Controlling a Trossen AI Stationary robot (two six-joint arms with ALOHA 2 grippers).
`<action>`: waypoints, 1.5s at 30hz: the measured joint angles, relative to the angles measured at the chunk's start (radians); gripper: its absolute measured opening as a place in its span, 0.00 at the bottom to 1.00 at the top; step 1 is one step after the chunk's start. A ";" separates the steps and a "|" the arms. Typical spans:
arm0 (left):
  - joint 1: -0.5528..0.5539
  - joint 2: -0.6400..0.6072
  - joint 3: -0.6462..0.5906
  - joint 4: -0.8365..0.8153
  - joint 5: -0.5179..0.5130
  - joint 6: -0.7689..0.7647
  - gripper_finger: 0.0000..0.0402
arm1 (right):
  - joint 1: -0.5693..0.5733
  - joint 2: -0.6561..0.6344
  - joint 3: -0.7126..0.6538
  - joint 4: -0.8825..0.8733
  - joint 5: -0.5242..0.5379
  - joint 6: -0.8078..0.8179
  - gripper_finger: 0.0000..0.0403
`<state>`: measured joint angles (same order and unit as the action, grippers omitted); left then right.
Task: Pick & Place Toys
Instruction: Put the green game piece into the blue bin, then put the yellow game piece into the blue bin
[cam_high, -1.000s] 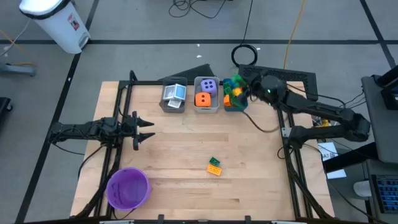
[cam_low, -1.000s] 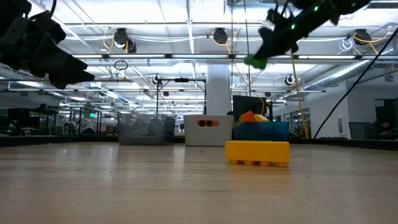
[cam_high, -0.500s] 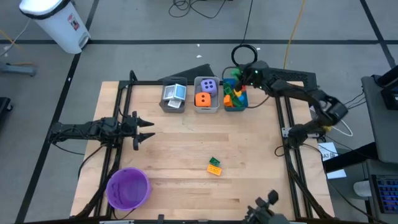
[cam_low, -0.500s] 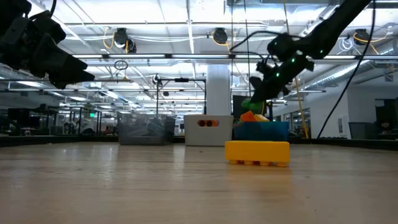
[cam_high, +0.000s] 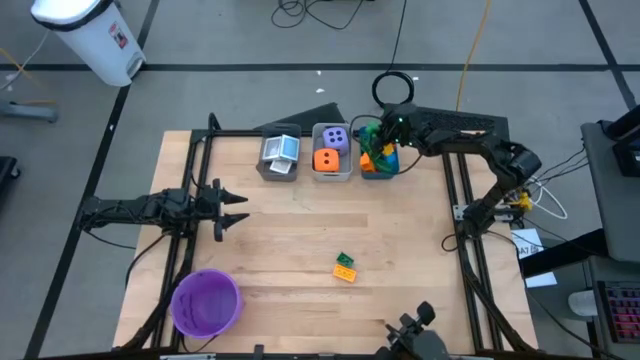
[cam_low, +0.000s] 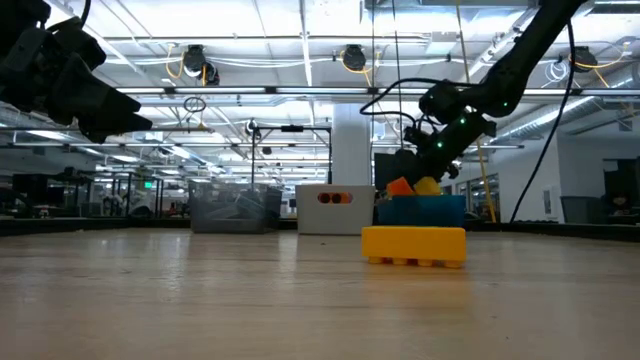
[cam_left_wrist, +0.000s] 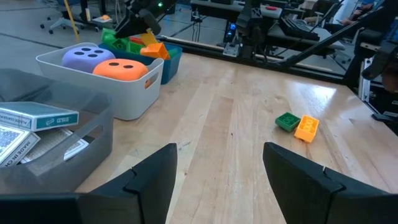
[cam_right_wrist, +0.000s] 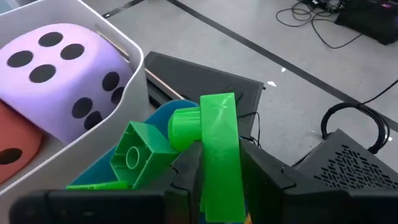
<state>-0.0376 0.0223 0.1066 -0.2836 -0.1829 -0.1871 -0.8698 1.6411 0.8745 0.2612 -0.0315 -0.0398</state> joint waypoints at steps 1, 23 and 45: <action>0.000 0.000 0.000 0.000 0.000 0.000 0.61 | 0.002 -0.004 0.000 -0.003 0.000 -0.001 0.21; 0.000 0.000 0.000 0.000 0.000 0.000 0.61 | 0.073 -0.126 -0.002 -0.142 0.005 0.040 0.42; 0.000 0.000 0.000 0.000 0.000 0.000 0.61 | 0.846 -0.305 -0.001 -0.157 -0.068 0.154 0.61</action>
<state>-0.0376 0.0223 0.1066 -0.2836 -0.1829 -0.1871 -0.0239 1.3365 0.8738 0.1038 -0.0992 0.1141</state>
